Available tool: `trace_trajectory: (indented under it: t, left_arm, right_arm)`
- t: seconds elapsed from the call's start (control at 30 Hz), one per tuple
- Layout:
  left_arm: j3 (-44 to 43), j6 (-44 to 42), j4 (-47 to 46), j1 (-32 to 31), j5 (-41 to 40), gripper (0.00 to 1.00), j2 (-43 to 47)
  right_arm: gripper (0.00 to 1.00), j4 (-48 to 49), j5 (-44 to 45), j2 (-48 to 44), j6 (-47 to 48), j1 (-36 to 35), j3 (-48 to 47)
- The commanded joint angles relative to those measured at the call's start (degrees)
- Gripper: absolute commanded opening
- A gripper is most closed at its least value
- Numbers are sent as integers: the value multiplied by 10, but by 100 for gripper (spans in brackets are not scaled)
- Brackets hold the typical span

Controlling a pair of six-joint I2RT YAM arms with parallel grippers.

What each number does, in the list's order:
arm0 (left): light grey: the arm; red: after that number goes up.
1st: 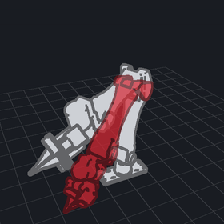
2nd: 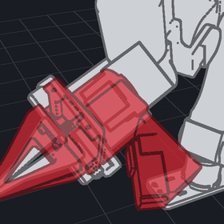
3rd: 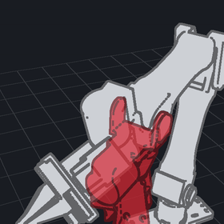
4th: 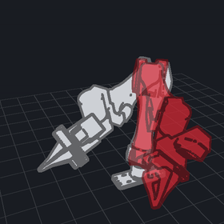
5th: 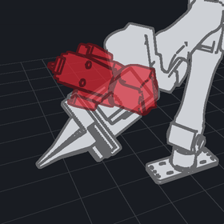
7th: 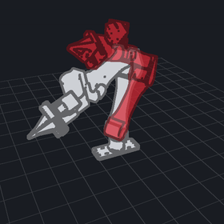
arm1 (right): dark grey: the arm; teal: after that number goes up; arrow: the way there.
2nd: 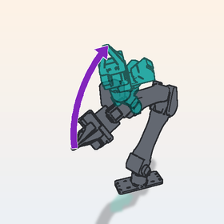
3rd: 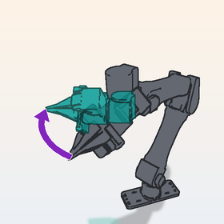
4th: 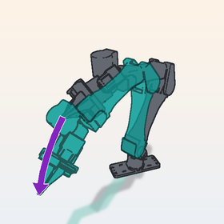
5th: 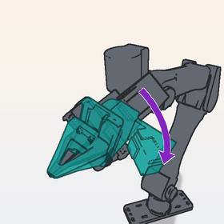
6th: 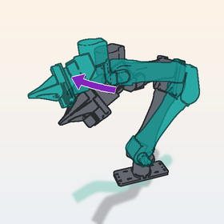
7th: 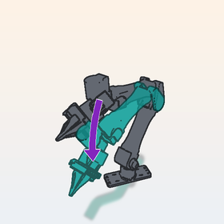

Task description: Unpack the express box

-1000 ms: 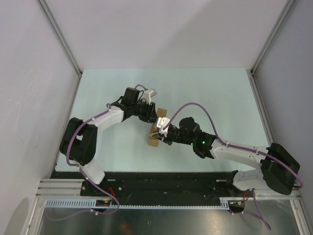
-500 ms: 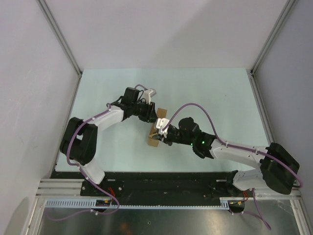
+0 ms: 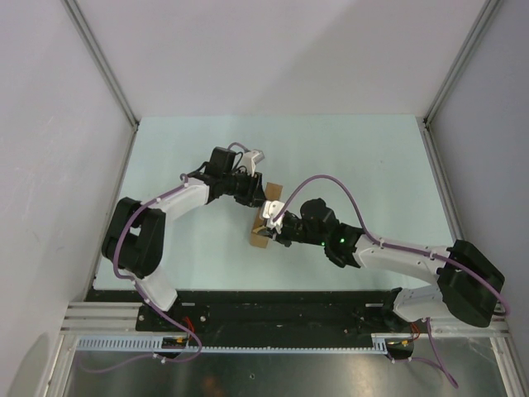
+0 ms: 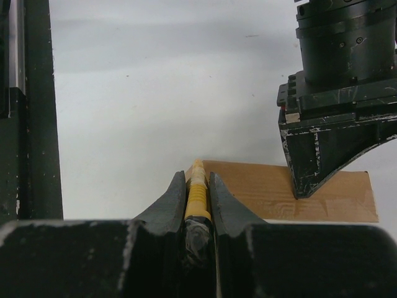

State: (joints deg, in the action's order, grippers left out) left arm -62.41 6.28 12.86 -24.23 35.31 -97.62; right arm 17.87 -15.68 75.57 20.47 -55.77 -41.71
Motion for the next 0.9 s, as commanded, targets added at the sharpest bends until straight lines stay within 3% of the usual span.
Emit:
trace_trajectory:
  t: [0.0, 0.3, 0.53, 0.87]
  left_arm:
    - [12, -58, 62, -2, -34, 39, -36]
    - [15, -78, 67, -1, -58, 32, -35]
    - [19, -115, 77, -1, -87, 20, -34]
    - [12, -139, 91, -1, -92, 13, -50]
  right_arm:
    - [0, 16, 11, 6, 12, -2, -4]
    - [0, -12, 12, 11, 25, 4, -4]
    - [0, -72, -17, -16, 43, 43, -5]
    - [0, -167, -48, -17, 74, 80, -22]
